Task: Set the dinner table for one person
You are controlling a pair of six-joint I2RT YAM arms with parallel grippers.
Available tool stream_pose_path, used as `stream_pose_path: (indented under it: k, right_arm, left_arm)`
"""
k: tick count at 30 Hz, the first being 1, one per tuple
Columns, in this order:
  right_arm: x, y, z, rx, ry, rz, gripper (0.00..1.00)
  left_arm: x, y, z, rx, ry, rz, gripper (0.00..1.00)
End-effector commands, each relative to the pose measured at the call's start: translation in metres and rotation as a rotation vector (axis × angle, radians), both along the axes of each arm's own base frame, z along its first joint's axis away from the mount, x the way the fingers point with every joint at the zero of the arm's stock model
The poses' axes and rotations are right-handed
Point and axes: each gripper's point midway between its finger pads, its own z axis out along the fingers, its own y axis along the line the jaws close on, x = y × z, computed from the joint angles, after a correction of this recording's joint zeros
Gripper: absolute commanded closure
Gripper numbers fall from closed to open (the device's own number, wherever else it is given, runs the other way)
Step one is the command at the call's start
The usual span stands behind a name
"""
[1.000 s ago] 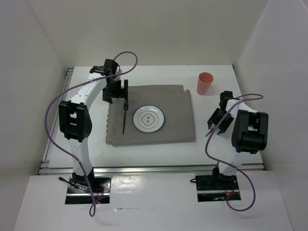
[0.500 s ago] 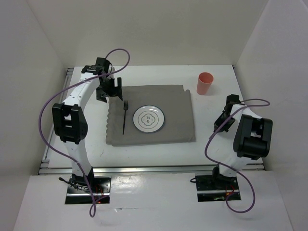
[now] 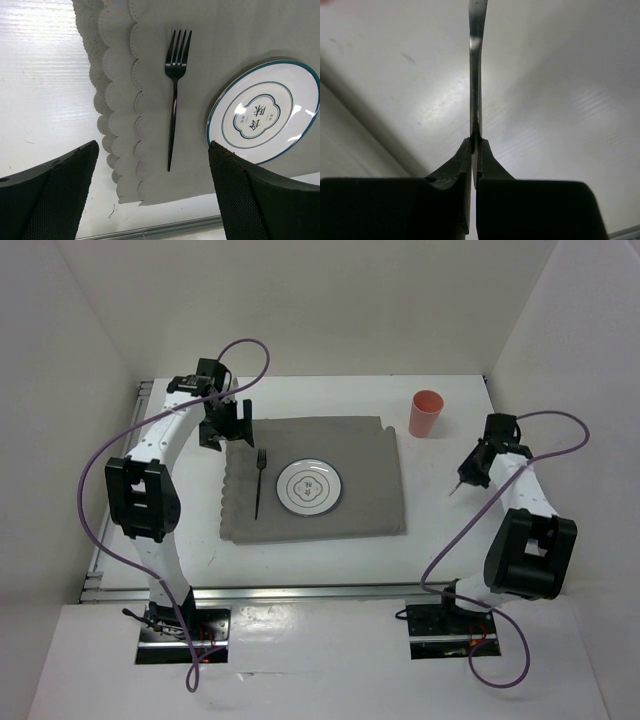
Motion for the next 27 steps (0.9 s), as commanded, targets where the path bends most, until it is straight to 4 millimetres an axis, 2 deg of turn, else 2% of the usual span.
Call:
stream_pose_path:
  k: [1, 2, 3, 5, 6, 7, 8, 9, 10, 11, 12, 13, 16, 18, 19, 21, 25, 27]
  right_arm:
    - [0.03, -0.011, 0.061, -0.085, -0.163, 0.061, 1.0]
    - [0.04, 0.0, 0.071, -0.077, -0.2, 0.119, 1.0]
    - [0.051, 0.01, 0.09, -0.09, -0.246, 0.195, 1.0]
    - [0.068, 0.037, 0.098, -0.116, -0.26, 0.302, 1.0]
    - [0.081, 0.078, 0.116, -0.162, -0.297, 0.432, 1.0]
    - [0.084, 0.098, 0.12, -0.196, -0.297, 0.491, 1.0]
    - [0.088, 0.119, 0.115, -0.212, -0.273, 0.55, 1.0]
    - [0.085, 0.155, 0.114, -0.192, -0.27, 0.641, 1.0]
    - [0.089, 0.174, 0.121, -0.169, -0.283, 0.686, 1.0]
    - [0.086, 0.187, 0.114, -0.135, -0.258, 0.717, 1.0]
    - [0.076, 0.207, 0.091, -0.104, -0.176, 0.746, 1.0]
    - [0.071, 0.216, 0.081, -0.092, -0.14, 0.762, 1.0]
    - [0.045, 0.238, 0.029, -0.052, 0.013, 0.776, 1.0]
    - [0.038, 0.247, 0.009, -0.046, 0.05, 0.79, 1.0]
    - [0.033, 0.255, 0.001, -0.035, 0.062, 0.815, 1.0]
    - [0.027, 0.257, -0.014, -0.012, 0.099, 0.817, 1.0]
    - [0.028, 0.258, -0.046, -0.012, 0.173, 0.818, 1.0]
    - [0.031, 0.26, -0.051, -0.012, 0.175, 0.818, 1.0]
  left_arm:
    - [0.002, 0.002, 0.02, -0.005, -0.066, -0.009, 0.04]
    - [0.002, 0.002, 0.02, -0.005, -0.066, -0.009, 0.04]
    - [0.005, 0.003, 0.022, 0.002, -0.076, -0.005, 0.04]
    - [0.005, 0.005, 0.022, 0.011, -0.077, -0.001, 0.04]
    - [0.005, 0.005, 0.022, 0.015, -0.079, -0.009, 0.04]
    - [0.005, 0.007, 0.022, 0.025, -0.08, -0.004, 0.04]
    - [0.005, 0.007, 0.022, 0.025, -0.08, -0.004, 0.04]
    - [0.008, 0.007, 0.026, 0.024, -0.092, -0.004, 0.04]
    - [0.008, 0.009, 0.026, 0.032, -0.093, 0.0, 0.04]
    - [0.008, 0.009, 0.026, 0.036, -0.094, -0.01, 0.04]
    - [0.008, 0.011, 0.029, 0.043, -0.104, -0.006, 0.04]
    - [0.006, 0.015, 0.026, 0.045, -0.093, 0.005, 0.04]
    - [0.004, 0.016, 0.023, 0.049, -0.091, -0.004, 0.04]
    - [0.004, 0.021, 0.023, 0.05, -0.091, 0.007, 0.04]
    - [0.003, 0.021, 0.02, 0.051, -0.082, 0.007, 0.04]
    - [0.002, 0.019, 0.02, 0.041, -0.081, 0.002, 0.04]
    - [0.002, 0.019, 0.02, 0.041, -0.081, 0.002, 0.04]
    - [0.002, 0.019, 0.02, 0.045, -0.082, -0.006, 0.04]
